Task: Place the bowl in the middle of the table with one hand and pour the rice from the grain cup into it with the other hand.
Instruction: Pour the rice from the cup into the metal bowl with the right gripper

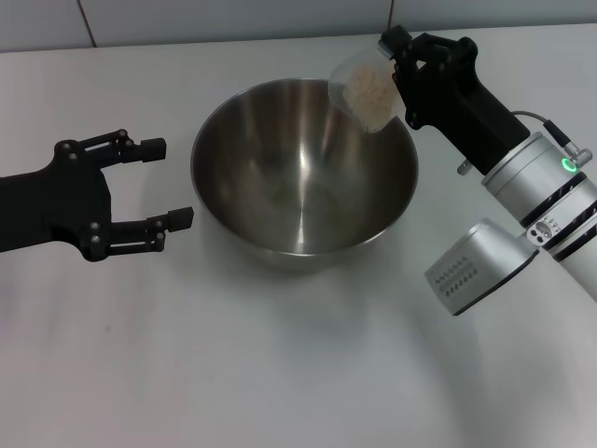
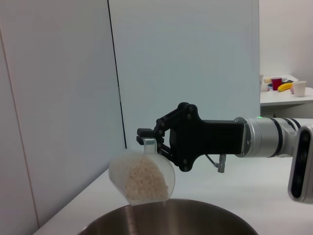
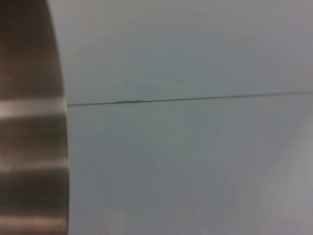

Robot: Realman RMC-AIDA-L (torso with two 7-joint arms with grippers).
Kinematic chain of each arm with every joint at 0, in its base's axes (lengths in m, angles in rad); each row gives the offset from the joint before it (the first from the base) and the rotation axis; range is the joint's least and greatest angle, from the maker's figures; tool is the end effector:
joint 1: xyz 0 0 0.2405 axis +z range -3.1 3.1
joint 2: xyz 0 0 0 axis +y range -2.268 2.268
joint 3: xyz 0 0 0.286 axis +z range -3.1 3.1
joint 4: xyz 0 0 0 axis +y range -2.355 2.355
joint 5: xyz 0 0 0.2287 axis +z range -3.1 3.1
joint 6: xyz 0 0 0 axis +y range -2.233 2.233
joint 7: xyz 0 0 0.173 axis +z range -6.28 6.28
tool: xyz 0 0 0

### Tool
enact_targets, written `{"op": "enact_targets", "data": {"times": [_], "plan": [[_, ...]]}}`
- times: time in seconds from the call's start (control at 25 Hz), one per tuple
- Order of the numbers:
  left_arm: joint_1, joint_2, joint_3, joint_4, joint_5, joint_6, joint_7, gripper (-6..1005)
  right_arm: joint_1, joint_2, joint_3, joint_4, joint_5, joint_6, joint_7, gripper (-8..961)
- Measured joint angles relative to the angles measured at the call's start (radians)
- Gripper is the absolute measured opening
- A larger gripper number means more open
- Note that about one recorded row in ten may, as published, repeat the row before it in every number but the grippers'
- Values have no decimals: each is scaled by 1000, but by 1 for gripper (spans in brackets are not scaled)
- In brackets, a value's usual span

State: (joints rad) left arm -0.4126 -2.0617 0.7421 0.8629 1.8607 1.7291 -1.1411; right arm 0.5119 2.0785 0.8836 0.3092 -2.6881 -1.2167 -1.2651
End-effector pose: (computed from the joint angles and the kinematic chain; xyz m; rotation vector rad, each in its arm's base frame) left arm -0.2764 0.3422 0.0077 -2.7141 -0.0901 -0.7341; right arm 0.2479 0.3921 -0.0884 -1.5153 -1.0368 -0.0344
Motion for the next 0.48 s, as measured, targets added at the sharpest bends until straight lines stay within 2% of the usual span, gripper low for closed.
{"op": "enact_targets", "data": {"times": [0.12, 0.48], "plan": [[-6, -1, -1, -4, 0, 0, 0, 822, 1, 1, -1, 8, -5, 5, -129, 9], [-15, -2, -3, -8, 0, 0, 2, 822, -4, 3, 4, 28, -66, -26, -271, 9]]}}
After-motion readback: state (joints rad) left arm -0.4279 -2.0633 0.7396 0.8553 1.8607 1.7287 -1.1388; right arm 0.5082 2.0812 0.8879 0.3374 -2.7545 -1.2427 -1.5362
